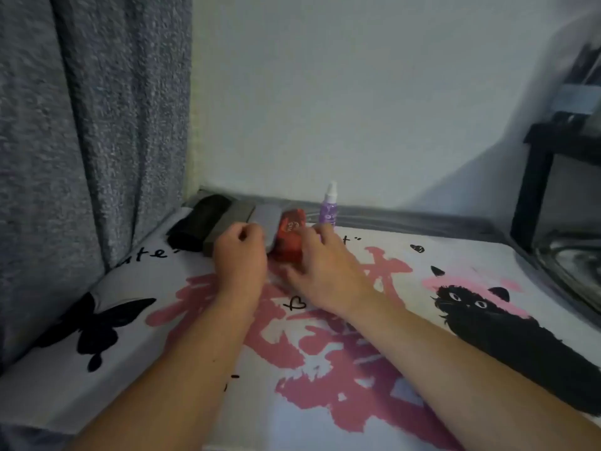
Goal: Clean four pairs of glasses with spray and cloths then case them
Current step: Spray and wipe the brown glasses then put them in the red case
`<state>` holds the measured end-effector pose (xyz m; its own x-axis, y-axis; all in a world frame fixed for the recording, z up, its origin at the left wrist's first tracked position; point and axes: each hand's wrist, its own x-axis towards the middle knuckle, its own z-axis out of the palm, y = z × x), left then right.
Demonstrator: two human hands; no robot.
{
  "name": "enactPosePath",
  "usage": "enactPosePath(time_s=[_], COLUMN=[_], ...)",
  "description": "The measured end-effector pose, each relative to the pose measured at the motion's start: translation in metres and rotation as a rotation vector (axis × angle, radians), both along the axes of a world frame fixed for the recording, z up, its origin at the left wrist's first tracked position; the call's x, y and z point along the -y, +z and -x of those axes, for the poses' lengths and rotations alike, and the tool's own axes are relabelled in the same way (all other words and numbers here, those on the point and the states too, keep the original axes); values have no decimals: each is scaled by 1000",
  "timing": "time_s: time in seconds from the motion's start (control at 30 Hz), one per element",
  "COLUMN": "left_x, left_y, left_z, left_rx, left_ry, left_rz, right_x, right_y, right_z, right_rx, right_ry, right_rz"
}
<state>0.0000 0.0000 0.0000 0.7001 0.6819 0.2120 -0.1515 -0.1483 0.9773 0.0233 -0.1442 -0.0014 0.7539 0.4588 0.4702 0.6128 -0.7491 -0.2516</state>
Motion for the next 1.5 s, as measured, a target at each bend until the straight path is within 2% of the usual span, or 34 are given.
enactPosePath(time_s=[0.07, 0.17, 0.33, 0.5, 0.63, 0.73, 0.8, 0.93, 1.03, 1.1, 1.33, 1.5], left_x=[-2, -1, 0, 0, 10, 23, 28, 33, 36, 40, 43, 46], left_y=[-1, 0, 0, 4, 6, 8, 6, 2, -3, -8, 6, -1], left_z=[-2, 1, 4, 10, 10, 16, 21, 24, 18, 15, -16, -4], left_rx=[24, 22, 14, -26, -42, -65, -78, 19, -138, -189, -191, -177], left_ry=[18, 9, -23, -52, -126, -256, -374, -583, -734, -725, -827, -804], left_rz=[25, 58, 38, -4, -198, -385, -483, -759, -947, -1119, -1252, -1139], right_x=[-25, -45, -37, 10, 93, 148, 170, 168, 148, 142, 158, 161], right_y=[0, -4, -4, 17, 16, 28, 36, 42, 37, 24, 8, 14], right_z=[-6, -12, -12, 39, 70, 42, 19, -11, -26, -30, -27, -22], right_rx=[-46, 10, -1, -121, -268, -400, -502, -593, -574, -539, -484, -481], right_ry=[-74, -168, -195, -144, -77, -109, -16, 151, 174, 188, 238, 232], right_rz=[26, 129, 39, 1, 80, 66, 74, 234, 148, 60, -116, -119])
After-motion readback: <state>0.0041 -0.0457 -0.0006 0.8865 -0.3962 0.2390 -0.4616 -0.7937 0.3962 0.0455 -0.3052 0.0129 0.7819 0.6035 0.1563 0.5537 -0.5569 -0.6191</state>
